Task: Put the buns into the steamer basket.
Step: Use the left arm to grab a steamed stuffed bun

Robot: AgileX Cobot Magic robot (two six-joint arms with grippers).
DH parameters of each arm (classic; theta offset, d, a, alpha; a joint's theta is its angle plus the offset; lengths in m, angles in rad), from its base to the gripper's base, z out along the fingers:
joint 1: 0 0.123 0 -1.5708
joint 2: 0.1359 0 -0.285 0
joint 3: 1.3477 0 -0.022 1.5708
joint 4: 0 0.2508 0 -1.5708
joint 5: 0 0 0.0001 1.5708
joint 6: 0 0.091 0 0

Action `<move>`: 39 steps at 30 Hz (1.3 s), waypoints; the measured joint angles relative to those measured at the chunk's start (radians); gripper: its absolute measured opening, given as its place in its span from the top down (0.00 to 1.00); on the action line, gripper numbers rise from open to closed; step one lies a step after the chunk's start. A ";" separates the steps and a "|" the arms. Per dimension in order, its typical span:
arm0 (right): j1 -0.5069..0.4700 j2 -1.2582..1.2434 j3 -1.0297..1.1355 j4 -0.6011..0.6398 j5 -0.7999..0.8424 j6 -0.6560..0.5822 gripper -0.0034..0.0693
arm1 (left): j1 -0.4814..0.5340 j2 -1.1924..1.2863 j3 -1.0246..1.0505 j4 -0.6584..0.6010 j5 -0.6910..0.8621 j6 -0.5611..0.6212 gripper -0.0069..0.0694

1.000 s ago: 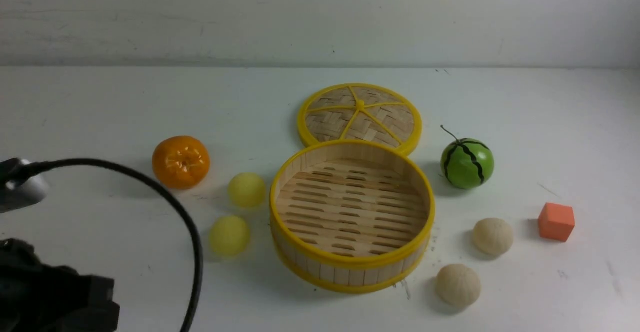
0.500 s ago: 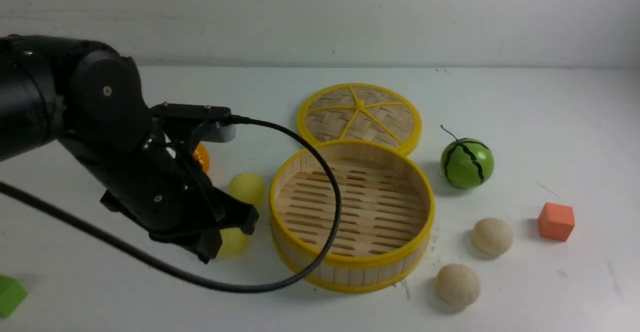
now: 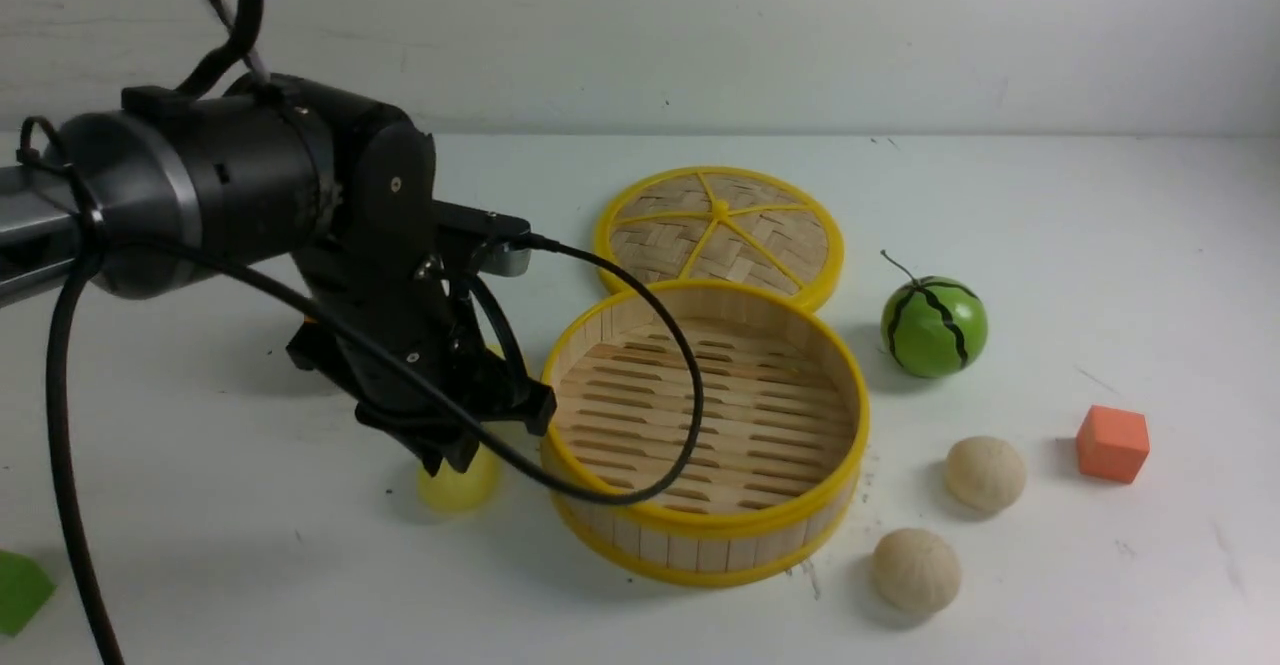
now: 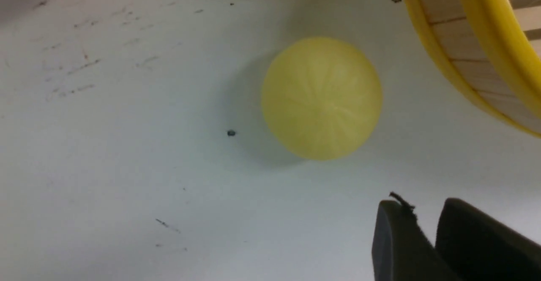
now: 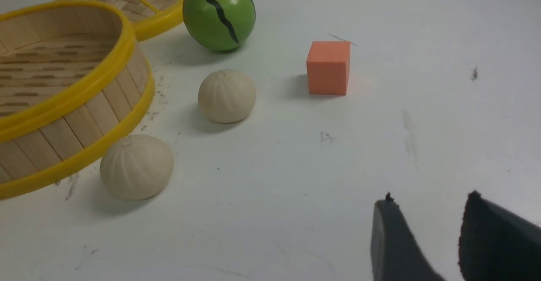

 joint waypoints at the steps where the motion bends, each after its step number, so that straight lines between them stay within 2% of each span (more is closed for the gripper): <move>1: 0.000 0.000 0.000 0.000 0.000 0.000 0.62 | 0.000 0.007 -0.001 0.003 0.000 0.000 0.65; 4: 0.000 0.000 0.000 0.000 0.000 -0.001 0.62 | 0.000 0.023 -0.001 0.016 -0.004 -0.003 0.59; 7: 0.000 0.000 0.000 0.000 0.000 -0.001 0.62 | 0.005 0.038 -0.001 0.020 -0.018 -0.004 0.57; 24: 0.000 0.000 0.000 0.000 0.000 -0.001 0.62 | 0.029 0.079 -0.001 0.025 -0.134 -0.005 0.58; 39: 0.000 0.000 0.000 0.000 0.000 0.000 0.62 | 0.029 0.126 -0.004 0.025 -0.141 -0.005 0.60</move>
